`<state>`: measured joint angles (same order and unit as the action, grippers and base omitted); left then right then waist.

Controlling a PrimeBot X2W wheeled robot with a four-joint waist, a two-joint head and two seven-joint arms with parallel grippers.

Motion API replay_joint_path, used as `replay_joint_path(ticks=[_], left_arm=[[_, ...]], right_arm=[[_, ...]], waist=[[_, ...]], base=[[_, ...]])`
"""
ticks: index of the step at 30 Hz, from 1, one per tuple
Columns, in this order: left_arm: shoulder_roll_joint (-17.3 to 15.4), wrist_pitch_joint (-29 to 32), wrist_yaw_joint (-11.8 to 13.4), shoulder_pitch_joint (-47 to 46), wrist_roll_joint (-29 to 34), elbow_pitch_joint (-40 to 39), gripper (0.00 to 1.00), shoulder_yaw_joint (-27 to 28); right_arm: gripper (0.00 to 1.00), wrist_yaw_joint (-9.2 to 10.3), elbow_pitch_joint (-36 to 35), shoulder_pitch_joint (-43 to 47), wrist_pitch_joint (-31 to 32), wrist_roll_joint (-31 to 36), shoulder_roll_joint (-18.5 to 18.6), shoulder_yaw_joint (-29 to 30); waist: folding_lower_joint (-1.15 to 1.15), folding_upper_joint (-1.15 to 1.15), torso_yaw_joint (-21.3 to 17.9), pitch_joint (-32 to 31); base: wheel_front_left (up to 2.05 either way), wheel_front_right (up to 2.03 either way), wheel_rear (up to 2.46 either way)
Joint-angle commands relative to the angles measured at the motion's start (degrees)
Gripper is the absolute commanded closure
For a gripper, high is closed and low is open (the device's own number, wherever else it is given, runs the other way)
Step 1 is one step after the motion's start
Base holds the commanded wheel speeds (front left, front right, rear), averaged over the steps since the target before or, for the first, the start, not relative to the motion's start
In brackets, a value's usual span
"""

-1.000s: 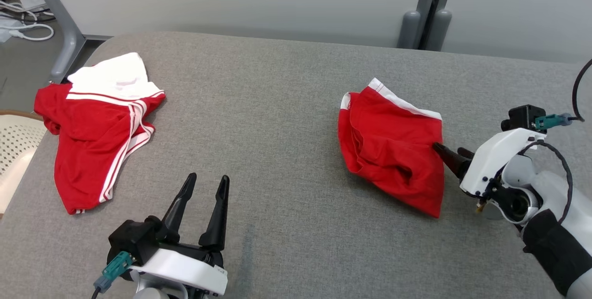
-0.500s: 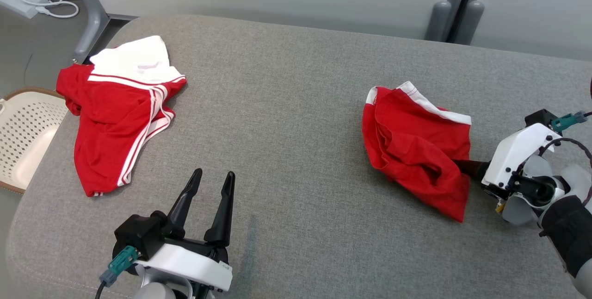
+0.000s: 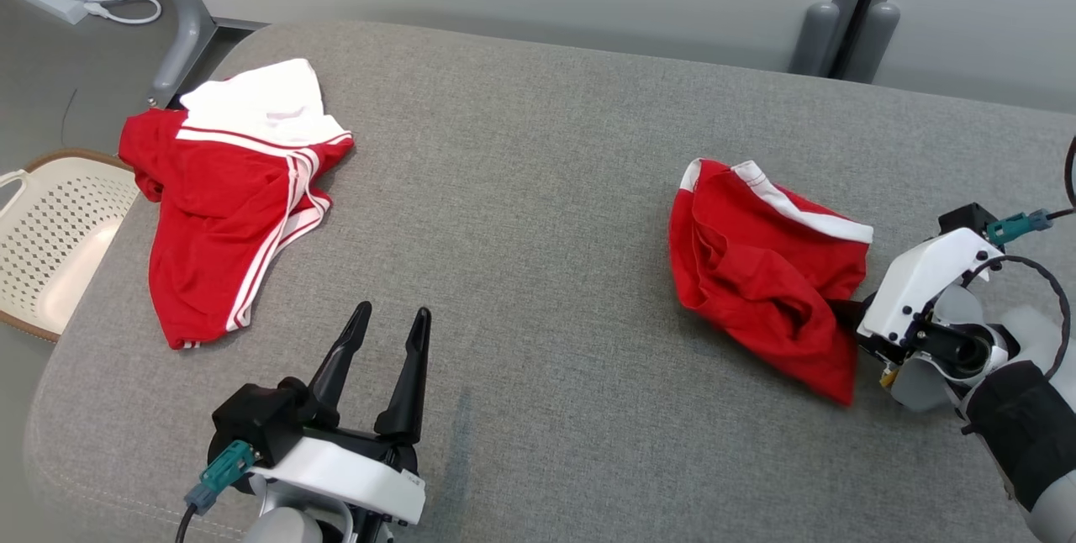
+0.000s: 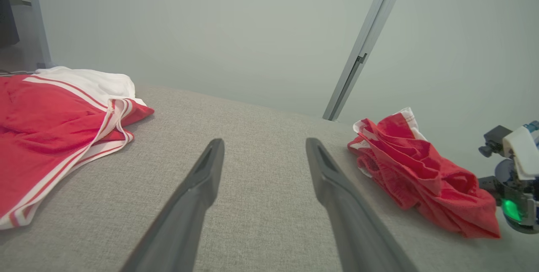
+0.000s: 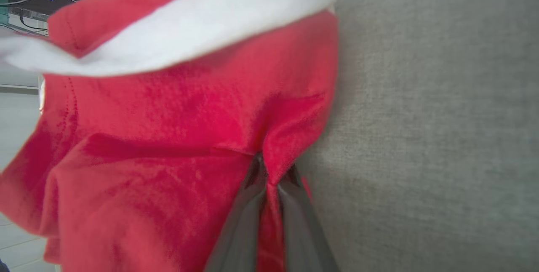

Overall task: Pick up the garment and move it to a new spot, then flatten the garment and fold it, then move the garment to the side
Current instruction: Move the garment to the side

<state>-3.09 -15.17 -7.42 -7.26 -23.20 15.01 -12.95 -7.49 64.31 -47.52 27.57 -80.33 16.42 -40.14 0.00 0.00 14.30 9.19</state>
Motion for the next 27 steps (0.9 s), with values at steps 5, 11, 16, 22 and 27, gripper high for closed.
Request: replay_joint_path(ticks=[5,11,16,22,27], left_arm=[[-0.3,-0.1,-0.1,0.2,0.5,0.0,0.00,0.0],[-0.5,-0.1,-0.1,0.6,0.5,-0.1,0.00,-0.2],[-0.8,-0.1,-0.1,-0.1,0.6,-0.2,0.00,-1.3],[-0.9,-0.1,-0.1,-2.6,0.9,-0.7,0.00,-4.4],[-1.0,-0.1,-0.1,-5.3,1.4,-1.3,0.00,-7.2]], right_arm=[[1.00,-0.02,-5.3,1.3,-3.7,0.2,1.6,-0.4],[1.00,-0.02,-10.8,2.1,-7.5,1.6,4.3,-1.9],[1.00,-0.02,-14.4,1.9,-9.2,2.8,6.3,-3.4],[1.00,-0.02,-18.4,0.6,-12.1,3.5,9.0,-5.4],[1.00,-0.02,-20.2,-1.1,-14.3,5.1,11.8,-7.7]], waist=[[0.00,0.00,-0.9,-0.9],[0.00,0.00,-2.6,-1.5],[0.00,0.00,-4.3,-1.4],[0.00,0.00,-7.4,-0.2],[0.00,0.00,-10.2,1.5]], base=[[0.00,0.00,0.00],[0.00,0.00,0.00],[0.00,0.00,0.00],[0.00,0.00,0.00],[0.00,0.00,0.00]])
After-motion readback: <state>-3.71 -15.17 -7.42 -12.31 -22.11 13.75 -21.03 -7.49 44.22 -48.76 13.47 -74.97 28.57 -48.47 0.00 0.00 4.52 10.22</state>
